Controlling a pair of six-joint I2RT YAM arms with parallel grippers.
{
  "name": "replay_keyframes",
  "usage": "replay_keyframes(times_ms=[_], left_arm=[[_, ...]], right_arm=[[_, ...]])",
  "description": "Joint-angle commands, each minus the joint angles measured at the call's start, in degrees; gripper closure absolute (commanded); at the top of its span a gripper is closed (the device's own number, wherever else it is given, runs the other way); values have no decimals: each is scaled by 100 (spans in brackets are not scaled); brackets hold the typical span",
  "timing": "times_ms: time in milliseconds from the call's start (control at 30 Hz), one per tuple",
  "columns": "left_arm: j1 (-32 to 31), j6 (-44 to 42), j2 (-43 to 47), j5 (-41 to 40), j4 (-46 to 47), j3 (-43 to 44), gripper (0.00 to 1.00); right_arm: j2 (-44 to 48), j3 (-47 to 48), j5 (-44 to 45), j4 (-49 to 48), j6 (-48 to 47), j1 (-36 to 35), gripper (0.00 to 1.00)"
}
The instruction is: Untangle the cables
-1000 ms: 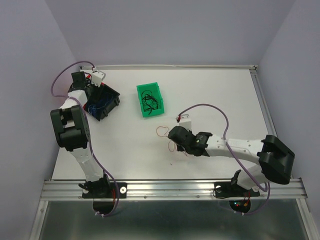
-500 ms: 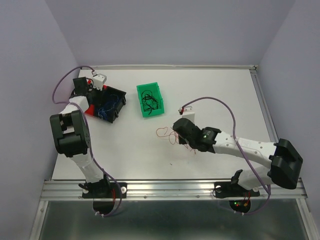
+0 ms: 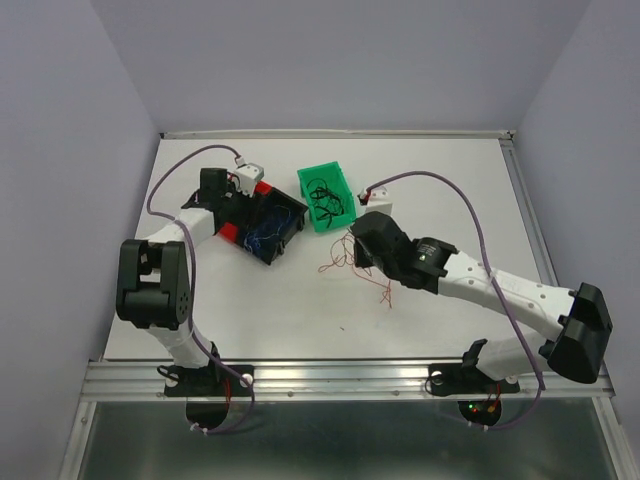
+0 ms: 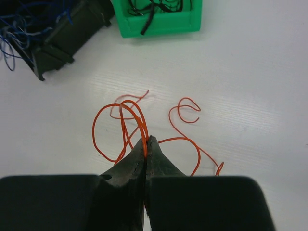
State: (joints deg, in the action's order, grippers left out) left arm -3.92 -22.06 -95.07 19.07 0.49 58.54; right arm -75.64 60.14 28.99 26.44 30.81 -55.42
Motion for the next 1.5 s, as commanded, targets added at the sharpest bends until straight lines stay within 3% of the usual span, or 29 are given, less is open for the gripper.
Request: replay_keyframes(times_ms=[0, 33, 133, 600, 733, 933, 1033, 1167, 1467], left_arm=[[6, 221, 357, 97, -330, -256, 32], [-3, 203, 418, 79, -339, -282, 29], [6, 36, 725, 114, -506, -291, 1], [67, -1009, 2693, 237, -2279, 122, 1], [85, -1229, 3256, 632, -2773, 315, 1], [67, -1739, 4197, 2169, -3037, 307, 1], [67, -2564, 4610, 3423, -3309, 202, 1], [-12, -2549, 5146, 3927, -2906, 52, 1], [-565, -2136, 4551, 3904, -2599, 421, 1]], right_arm=[[67, 849, -113, -86, -329, 49, 99], [58, 1042, -148, -86, -356, 57, 100], [5, 1324, -236, -51, -496, 49, 99], [-153, 2581, -552, 20, -918, 49, 99], [-232, 2862, -746, 11, -980, 49, 99], [-390, 3214, -1361, -95, -1103, 49, 99], [-540, 3372, -1571, -156, -1147, 49, 99], [-873, 3601, -1958, -226, -1217, 49, 100], [-1471, 4049, -2828, -306, -1217, 49, 99]])
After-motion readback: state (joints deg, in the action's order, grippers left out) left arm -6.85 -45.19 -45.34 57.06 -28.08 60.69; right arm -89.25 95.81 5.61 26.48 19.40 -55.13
